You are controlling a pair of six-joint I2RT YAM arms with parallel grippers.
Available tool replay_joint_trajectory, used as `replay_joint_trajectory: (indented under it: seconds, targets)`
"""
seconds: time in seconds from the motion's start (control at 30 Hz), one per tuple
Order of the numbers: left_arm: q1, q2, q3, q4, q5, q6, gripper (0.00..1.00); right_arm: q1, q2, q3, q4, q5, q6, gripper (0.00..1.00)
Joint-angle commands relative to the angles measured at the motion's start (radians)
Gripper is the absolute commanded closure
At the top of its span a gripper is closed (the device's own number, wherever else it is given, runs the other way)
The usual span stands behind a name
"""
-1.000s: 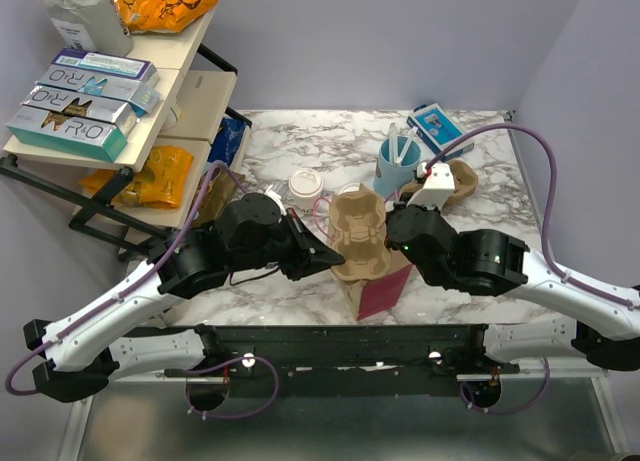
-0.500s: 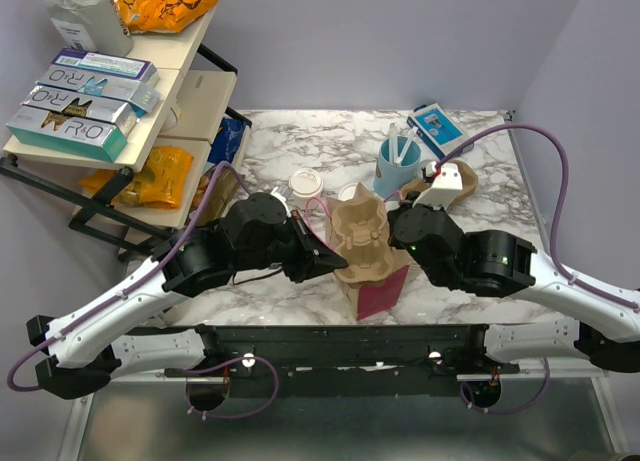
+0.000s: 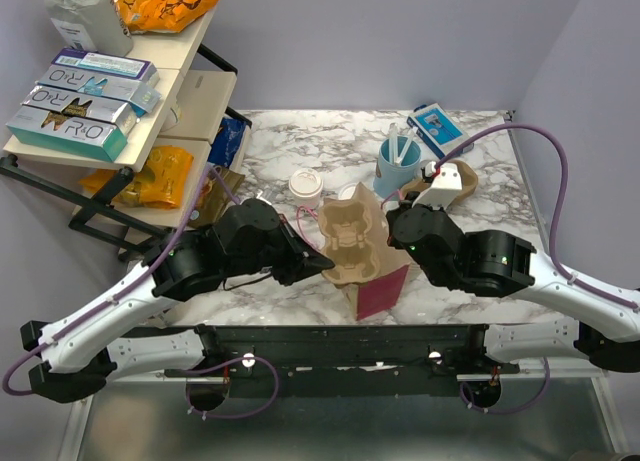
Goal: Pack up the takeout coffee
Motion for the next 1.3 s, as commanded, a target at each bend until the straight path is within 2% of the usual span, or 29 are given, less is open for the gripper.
replay_joint_trajectory:
  seconds: [0.0, 0.27, 0.43, 0.7, 1.0, 1.17, 1.27]
  targets:
    - [-0.008, 0.032, -0.025, 0.051, 0.015, -0.014, 1.0, 0.0, -0.008, 0.012, 0.029, 0.026, 0.025, 0.99]
    - [-0.006, 0.082, 0.004, 0.112, -0.026, -0.006, 1.0, 0.0, -0.011, 0.002, 0.044, 0.008, 0.011, 0.99]
    - [-0.008, 0.106, 0.015, 0.19, 0.017, -0.014, 1.0, 0.0, -0.014, -0.001, 0.045, 0.005, 0.008, 0.99]
    - [-0.006, 0.131, 0.051, 0.149, 0.016, -0.013, 1.0, 0.0, -0.02, -0.01, 0.053, 0.005, 0.011, 0.99]
    - [-0.008, 0.095, 0.033, 0.019, 0.071, 0.009, 1.0, 0.0, -0.026, -0.016, 0.055, 0.023, 0.011, 0.99]
    - [-0.017, 0.109, 0.036, 0.08, 0.155, 0.072, 1.0, 0.0, -0.012, -0.007, 0.056, 0.02, 0.011, 0.99]
    - [-0.023, 0.114, 0.061, 0.054, 0.138, 0.08, 1.0, 0.0, -0.012, -0.004, 0.058, 0.02, 0.009, 0.99]
